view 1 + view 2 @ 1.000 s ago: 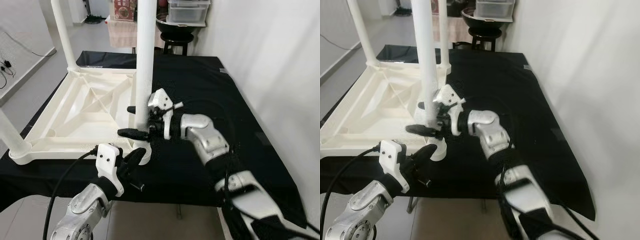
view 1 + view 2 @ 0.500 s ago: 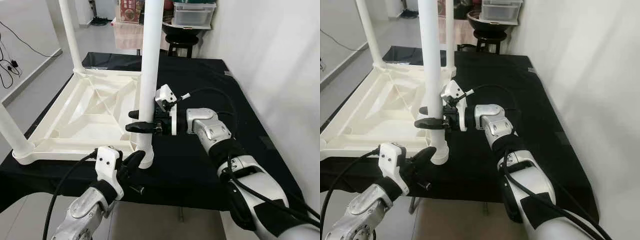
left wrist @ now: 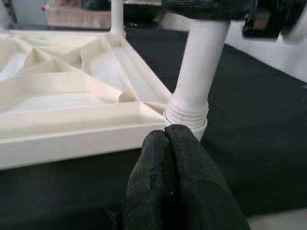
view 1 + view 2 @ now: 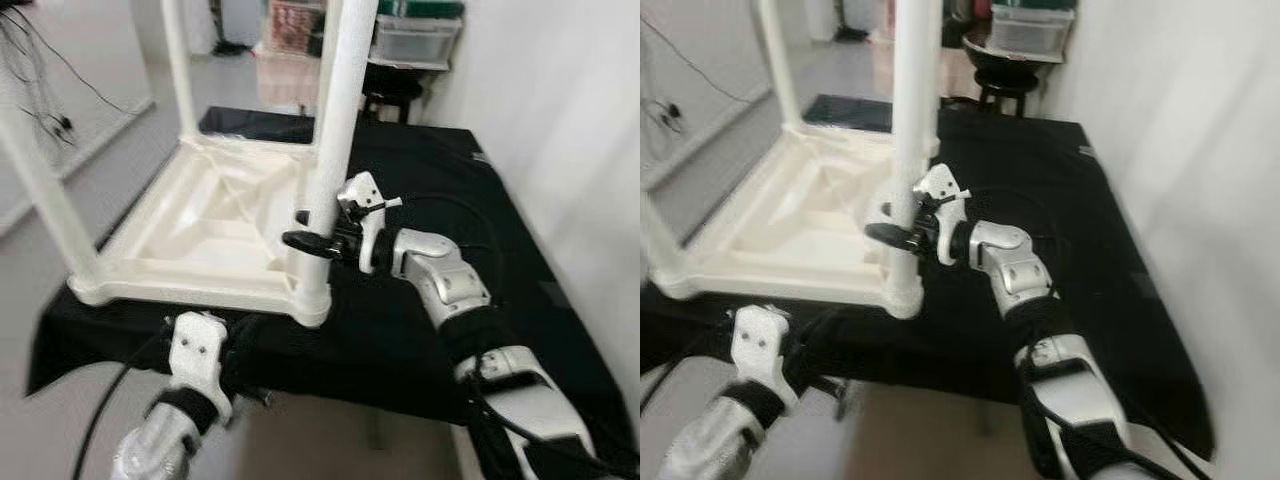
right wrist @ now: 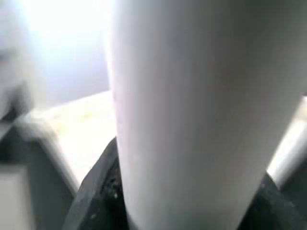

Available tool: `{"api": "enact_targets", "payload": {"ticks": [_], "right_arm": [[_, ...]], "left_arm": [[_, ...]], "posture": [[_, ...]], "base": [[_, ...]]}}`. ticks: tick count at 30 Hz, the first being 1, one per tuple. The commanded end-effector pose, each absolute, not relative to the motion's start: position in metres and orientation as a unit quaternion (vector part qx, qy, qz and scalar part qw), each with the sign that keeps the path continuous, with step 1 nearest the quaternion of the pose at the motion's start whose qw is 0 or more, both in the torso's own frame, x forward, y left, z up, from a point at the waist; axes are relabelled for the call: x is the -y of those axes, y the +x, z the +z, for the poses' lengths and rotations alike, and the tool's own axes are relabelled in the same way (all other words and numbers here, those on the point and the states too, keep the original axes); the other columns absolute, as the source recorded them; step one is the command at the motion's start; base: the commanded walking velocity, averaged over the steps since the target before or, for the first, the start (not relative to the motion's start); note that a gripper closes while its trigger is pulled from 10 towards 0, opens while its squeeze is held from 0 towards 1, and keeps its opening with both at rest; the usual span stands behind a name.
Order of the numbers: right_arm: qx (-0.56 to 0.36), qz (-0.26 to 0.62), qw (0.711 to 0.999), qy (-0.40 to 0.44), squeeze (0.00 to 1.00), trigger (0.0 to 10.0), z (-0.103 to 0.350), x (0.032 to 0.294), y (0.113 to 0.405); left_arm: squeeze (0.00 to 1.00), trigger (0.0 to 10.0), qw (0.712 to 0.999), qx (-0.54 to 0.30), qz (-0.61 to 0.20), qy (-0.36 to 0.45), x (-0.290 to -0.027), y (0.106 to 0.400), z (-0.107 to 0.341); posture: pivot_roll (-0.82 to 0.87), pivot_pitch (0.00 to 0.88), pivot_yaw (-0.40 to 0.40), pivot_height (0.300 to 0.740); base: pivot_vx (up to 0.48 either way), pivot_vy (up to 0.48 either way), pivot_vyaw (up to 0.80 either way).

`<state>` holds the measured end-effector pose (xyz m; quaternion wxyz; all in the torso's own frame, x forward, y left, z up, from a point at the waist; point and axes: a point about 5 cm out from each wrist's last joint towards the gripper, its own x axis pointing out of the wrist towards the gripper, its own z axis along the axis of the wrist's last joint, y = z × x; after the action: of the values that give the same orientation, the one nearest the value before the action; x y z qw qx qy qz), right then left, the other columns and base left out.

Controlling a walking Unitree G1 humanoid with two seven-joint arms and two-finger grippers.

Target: Building children table

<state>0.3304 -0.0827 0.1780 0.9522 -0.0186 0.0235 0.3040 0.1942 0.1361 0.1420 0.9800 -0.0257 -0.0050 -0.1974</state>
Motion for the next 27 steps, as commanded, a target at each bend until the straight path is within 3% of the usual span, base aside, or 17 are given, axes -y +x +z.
{"api": "enact_targets", "payload": {"ticks": [1, 7, 8, 11, 12, 16, 17, 18, 19, 20, 24, 27], "right_arm": [[-0.131, 0.206, 0.968, -0.057, 0.00, 0.0, 0.141, 0.101, 0.313], [-0.107, 0.218, 0.968, -0.063, 0.00, 0.0, 0.147, 0.085, 0.328], [-0.110, 0.210, 0.970, -0.061, 0.00, 10.0, 0.150, 0.084, 0.331], [-0.107, 0.219, 0.969, -0.049, 0.00, 10.0, 0.155, 0.082, 0.334], [-0.089, 0.267, 0.959, -0.026, 1.00, 10.0, 0.170, 0.076, 0.337], [-0.078, 0.301, 0.950, -0.017, 1.00, 10.0, 0.178, 0.071, 0.334], [-0.031, 0.405, 0.914, -0.022, 1.00, 10.0, 0.197, 0.065, 0.335], [-0.031, 0.405, 0.914, -0.022, 1.00, 10.0, 0.197, 0.065, 0.335], [-0.017, 0.460, 0.887, -0.025, 0.87, 10.0, 0.203, 0.064, 0.337], [-0.006, 0.496, 0.868, -0.031, 0.04, 10.0, 0.207, 0.065, 0.338], [-0.005, 0.569, 0.820, -0.056, 0.00, 10.0, 0.205, 0.063, 0.347], [-0.012, 0.576, 0.816, -0.056, 0.00, 10.0, 0.205, 0.062, 0.351]], "left_arm": [[0.00, 10.0, 0.979, 0.013, -0.202, -0.019, -0.135, 0.195, 0.145], [0.00, 10.0, 0.971, 0.020, -0.239, -0.025, -0.132, 0.208, 0.144], [0.00, 10.0, 0.970, 0.019, -0.240, -0.025, -0.131, 0.209, 0.144], [0.00, 10.0, 0.970, 0.018, -0.241, -0.025, -0.131, 0.209, 0.144], [0.00, 10.0, 0.971, 0.017, -0.239, -0.028, -0.130, 0.210, 0.143], [0.00, 10.0, 0.971, 0.017, -0.237, -0.032, -0.130, 0.210, 0.143], [0.00, 10.0, 0.970, 0.015, -0.240, -0.037, -0.129, 0.211, 0.141], [0.00, 10.0, 0.970, 0.015, -0.240, -0.037, -0.129, 0.211, 0.141], [0.00, 10.0, 0.969, 0.015, -0.242, -0.039, -0.128, 0.212, 0.141], [0.00, 10.0, 0.969, 0.015, -0.244, -0.041, -0.128, 0.213, 0.140], [0.00, 10.0, 0.968, 0.015, -0.248, -0.042, -0.126, 0.214, 0.139], [0.00, 10.0, 0.968, 0.015, -0.248, -0.042, -0.125, 0.214, 0.139]], "posture": [[0.05, 0.116, -0.054, 0.740], [0.06, 0.094, -0.059, 0.740], [0.06, 0.093, -0.060, 0.740], [0.07, 0.089, -0.062, 0.740], [0.07, 0.080, -0.067, 0.740], [0.08, 0.079, -0.068, 0.740], [0.08, 0.064, -0.078, 0.740], [0.08, 0.064, -0.078, 0.740], [0.08, 0.062, -0.079, 0.740], [0.08, 0.062, -0.079, 0.740], [0.08, 0.050, -0.087, 0.740], [0.09, 0.044, -0.092, 0.740]], "base": [[0.000, 0.000, 0.00], [0.000, 0.000, 0.00], [0.000, 0.000, 0.00], [0.000, 0.000, 0.00], [0.000, 0.000, 0.00], [0.000, 0.000, 0.00], [0.000, 0.000, 0.00], [0.000, 0.000, 0.00], [0.000, 0.000, 0.00], [0.000, 0.000, 0.00], [0.000, 0.000, 0.00], [0.000, 0.000, 0.00]]}}
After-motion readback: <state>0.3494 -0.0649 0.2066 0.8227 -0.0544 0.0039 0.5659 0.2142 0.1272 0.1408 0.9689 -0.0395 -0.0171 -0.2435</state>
